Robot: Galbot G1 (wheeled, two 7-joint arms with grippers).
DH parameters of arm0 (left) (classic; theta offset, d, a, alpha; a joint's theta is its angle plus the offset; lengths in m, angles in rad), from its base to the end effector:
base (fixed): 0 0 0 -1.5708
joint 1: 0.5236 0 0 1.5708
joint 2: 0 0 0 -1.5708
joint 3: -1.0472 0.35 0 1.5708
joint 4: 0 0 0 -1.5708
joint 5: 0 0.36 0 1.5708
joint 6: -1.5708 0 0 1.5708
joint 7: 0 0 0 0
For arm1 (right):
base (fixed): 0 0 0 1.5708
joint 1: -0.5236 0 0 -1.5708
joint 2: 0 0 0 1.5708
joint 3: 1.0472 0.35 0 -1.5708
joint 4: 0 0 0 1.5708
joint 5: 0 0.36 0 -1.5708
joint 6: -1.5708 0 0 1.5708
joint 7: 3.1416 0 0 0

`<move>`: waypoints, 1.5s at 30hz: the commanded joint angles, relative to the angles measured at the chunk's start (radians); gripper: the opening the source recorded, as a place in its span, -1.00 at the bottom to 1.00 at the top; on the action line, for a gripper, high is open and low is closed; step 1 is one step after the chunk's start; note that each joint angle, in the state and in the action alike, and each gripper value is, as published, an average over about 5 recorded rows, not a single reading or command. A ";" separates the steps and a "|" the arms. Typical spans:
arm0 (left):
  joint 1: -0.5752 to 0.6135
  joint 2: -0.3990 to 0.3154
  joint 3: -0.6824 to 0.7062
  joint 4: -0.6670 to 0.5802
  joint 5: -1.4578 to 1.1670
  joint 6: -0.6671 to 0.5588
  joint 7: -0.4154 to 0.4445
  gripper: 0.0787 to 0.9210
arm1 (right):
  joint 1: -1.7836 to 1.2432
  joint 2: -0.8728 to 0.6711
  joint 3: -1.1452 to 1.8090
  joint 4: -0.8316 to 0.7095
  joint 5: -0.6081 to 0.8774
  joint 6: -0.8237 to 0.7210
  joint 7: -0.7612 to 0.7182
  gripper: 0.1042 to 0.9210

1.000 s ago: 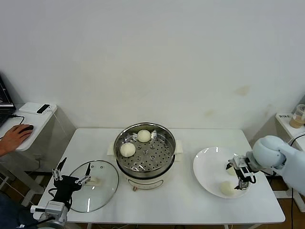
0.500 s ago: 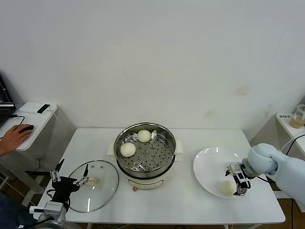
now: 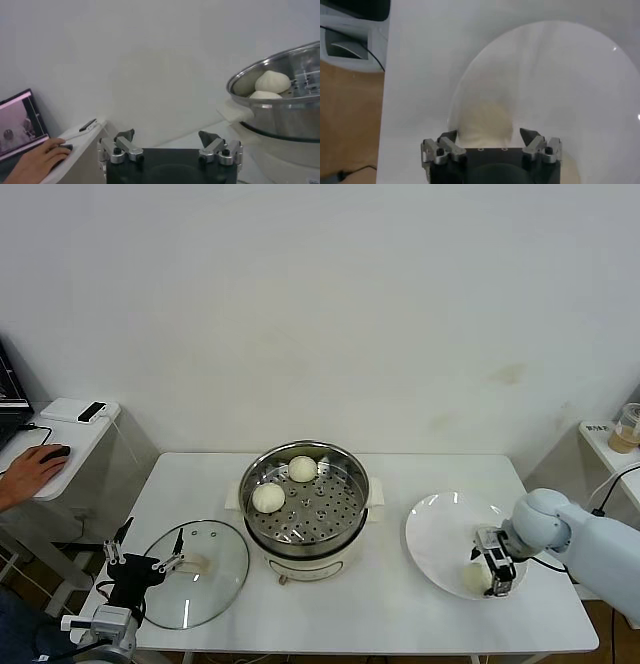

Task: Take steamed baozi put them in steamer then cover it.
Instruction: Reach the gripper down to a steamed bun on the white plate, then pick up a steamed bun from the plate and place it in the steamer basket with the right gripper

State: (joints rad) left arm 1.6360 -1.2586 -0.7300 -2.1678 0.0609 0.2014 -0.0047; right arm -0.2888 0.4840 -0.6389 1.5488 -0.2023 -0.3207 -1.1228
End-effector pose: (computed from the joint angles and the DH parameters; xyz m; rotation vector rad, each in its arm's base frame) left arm 0.1747 0.1034 -0.2631 0.0674 -2.9156 -0.6415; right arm 0.4194 -0.1631 -0.2349 1.2649 -1.2577 1.3199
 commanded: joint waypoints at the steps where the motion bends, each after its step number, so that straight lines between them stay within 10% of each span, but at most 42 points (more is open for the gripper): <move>1: 0.000 -0.001 0.000 0.001 0.000 0.000 -0.001 0.77 | 0.003 0.008 -0.007 -0.016 0.008 -0.006 -0.003 0.49; 25: -0.001 0.005 0.002 -0.017 -0.004 -0.001 -0.001 0.77 | 0.402 -0.020 -0.096 0.034 0.154 -0.013 -0.033 0.24; 45: 0.013 0.002 -0.023 -0.036 -0.006 -0.004 -0.002 0.77 | 0.881 0.445 -0.380 -0.044 0.360 -0.042 0.047 0.24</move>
State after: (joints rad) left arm 1.6504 -1.2560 -0.7444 -2.2011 0.0550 0.1972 -0.0064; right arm 0.4213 0.7252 -0.9209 1.5238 0.0856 -0.3596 -1.1071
